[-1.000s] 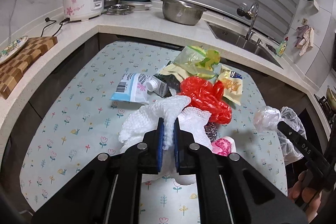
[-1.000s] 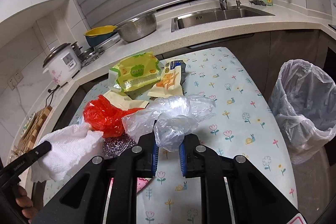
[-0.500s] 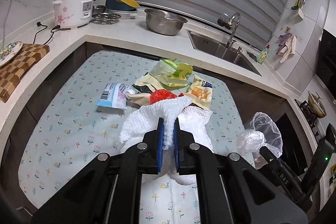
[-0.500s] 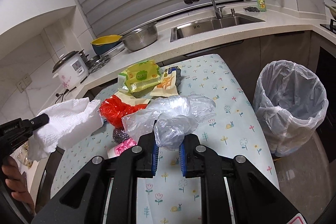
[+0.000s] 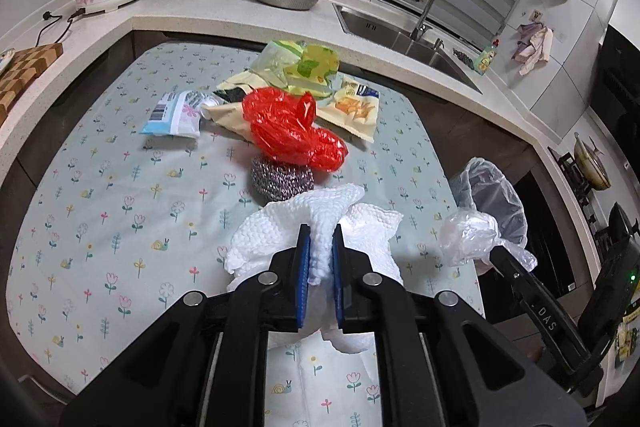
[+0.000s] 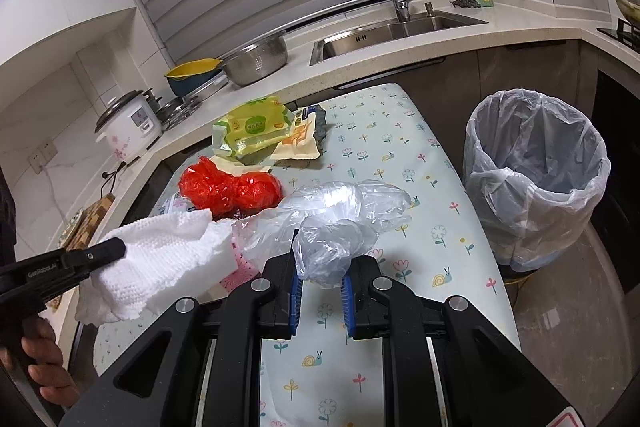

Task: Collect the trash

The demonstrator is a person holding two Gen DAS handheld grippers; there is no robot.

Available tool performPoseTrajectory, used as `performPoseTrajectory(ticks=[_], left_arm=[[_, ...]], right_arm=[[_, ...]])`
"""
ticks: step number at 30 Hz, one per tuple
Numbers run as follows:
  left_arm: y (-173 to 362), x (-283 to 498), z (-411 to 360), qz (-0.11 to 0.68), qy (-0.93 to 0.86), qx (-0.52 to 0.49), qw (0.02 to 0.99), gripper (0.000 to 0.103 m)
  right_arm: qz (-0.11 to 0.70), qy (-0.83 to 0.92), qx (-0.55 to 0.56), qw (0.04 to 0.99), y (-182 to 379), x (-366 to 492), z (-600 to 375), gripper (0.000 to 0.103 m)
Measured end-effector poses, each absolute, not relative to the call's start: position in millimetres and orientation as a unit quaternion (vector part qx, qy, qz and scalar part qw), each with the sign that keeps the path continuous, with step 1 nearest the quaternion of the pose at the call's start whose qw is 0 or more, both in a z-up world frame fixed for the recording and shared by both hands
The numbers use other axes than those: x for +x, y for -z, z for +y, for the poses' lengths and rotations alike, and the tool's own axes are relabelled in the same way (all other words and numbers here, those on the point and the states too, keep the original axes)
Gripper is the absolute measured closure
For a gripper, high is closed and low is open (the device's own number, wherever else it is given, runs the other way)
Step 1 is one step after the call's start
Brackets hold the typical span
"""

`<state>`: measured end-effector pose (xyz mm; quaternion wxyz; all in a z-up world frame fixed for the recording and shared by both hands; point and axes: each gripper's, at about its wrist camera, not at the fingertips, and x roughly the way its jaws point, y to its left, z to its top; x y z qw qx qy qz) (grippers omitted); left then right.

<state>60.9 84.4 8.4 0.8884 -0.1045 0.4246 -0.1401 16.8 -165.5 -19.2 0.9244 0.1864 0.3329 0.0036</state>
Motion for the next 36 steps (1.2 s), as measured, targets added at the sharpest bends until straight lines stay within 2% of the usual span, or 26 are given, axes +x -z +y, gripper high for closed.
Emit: performPoseTrajectory(ticks=[2,7,9,10,11,13,22,30,33,36], left_arm=[[-1,58,82,0.432,0.136,-0.096,0.886,0.076],[6,57,85,0.43,0.114,-0.075,0.893,0.07],[9,59,87,0.434,0.112,-0.074,0.891,0.06],[10,58,89,0.434,0.11,-0.073,0.891,0.051],[12,55,90,0.431,0.11,-0.07,0.893,0.045],[14,48,90,0.427,0.109,-0.054,0.896,0.04],[42,39,96,0.45,0.102,-0.034,0.887,0.04],[46,35,97,0.444,0.098,-0.023,0.891,0.04],[55,35,105,0.456,0.091,-0.028,0.885,0.039],[64,32,112,0.47,0.087,-0.033,0.878,0.039]], right_arm=[[0.337,-0.004,0.186,0.923,23,15,-166,0.088],[0.34,-0.005,0.188,0.921,26,14,-166,0.088],[0.341,-0.006,0.188,0.921,27,14,-166,0.088],[0.341,-0.007,0.187,0.921,27,14,-165,0.088],[0.341,-0.007,0.186,0.921,27,13,-164,0.088],[0.343,-0.008,0.184,0.921,27,13,-163,0.088],[0.356,-0.026,0.179,0.917,33,14,-145,0.088],[0.374,-0.01,0.179,0.91,50,19,-146,0.087],[0.382,-0.006,0.178,0.907,57,21,-145,0.082],[0.391,-0.01,0.178,0.903,61,20,-140,0.073]])
